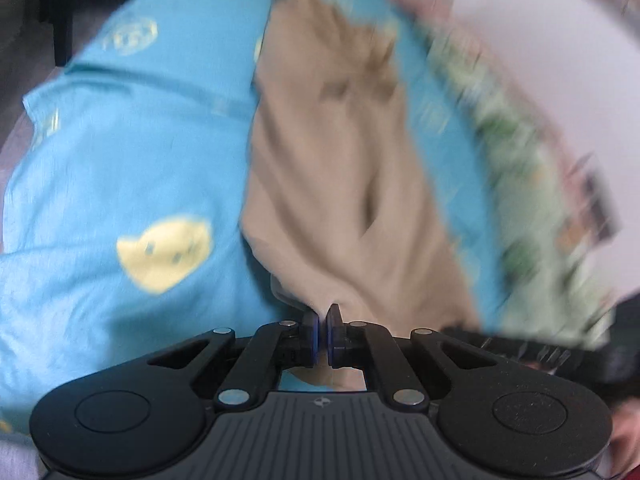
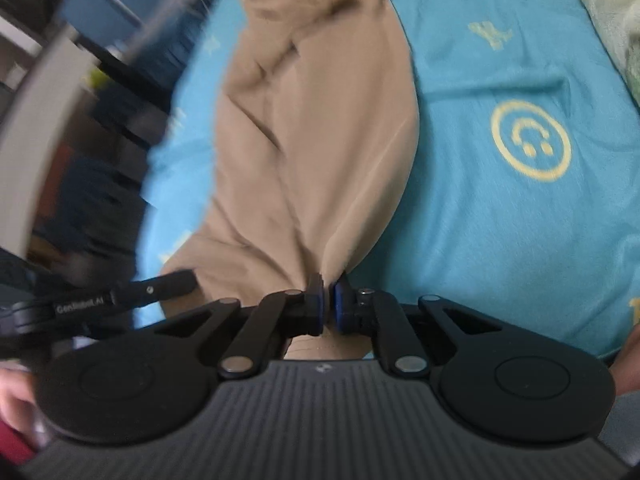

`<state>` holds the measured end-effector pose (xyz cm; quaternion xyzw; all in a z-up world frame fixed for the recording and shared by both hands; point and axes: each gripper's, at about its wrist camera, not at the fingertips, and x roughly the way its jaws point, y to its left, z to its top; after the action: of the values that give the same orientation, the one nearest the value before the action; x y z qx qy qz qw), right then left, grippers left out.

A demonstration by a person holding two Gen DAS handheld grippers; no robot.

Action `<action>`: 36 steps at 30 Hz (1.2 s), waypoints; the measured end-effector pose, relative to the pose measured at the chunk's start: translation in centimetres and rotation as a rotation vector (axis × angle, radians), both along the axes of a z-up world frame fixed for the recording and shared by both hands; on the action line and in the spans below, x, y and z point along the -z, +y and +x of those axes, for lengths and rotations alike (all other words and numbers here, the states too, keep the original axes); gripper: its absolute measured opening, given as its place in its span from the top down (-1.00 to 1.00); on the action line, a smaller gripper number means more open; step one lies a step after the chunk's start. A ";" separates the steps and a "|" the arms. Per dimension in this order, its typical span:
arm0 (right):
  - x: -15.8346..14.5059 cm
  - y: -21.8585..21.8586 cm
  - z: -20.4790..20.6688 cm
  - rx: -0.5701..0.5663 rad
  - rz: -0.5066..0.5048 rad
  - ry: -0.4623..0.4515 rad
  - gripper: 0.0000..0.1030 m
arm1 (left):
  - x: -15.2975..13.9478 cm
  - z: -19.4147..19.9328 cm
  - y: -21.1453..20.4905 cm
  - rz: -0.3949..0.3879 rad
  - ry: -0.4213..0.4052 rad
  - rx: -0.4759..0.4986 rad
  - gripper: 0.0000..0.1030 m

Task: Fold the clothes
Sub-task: 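Lift the hem end with both grippers and fold it toward the collar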

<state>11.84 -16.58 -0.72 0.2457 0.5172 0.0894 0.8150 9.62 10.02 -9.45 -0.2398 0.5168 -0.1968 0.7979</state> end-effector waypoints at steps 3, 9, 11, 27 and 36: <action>-3.5 -1.1 -1.0 0.042 0.033 -0.106 0.85 | -4.1 -0.7 1.0 -0.126 -0.058 -0.064 0.93; -12.2 -3.9 -3.0 0.089 0.108 -0.294 0.86 | -14.2 -1.8 -0.8 -0.293 -0.213 -0.131 0.94; -14.3 -4.5 -4.4 0.076 0.130 -0.343 0.86 | -16.1 -3.4 -0.8 -0.328 -0.252 -0.121 0.94; -9.8 -5.7 -7.0 0.074 0.186 -0.294 0.86 | -6.3 -4.6 -0.6 -0.247 -0.130 -0.145 0.94; -6.5 -3.7 6.7 0.145 0.008 -0.319 0.86 | -8.3 9.9 -5.6 -0.006 -0.285 -0.174 0.93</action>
<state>18.53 -20.26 5.77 0.2684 0.3617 0.0702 0.8901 19.49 4.46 -1.13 -0.2559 0.3752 -0.1603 0.8764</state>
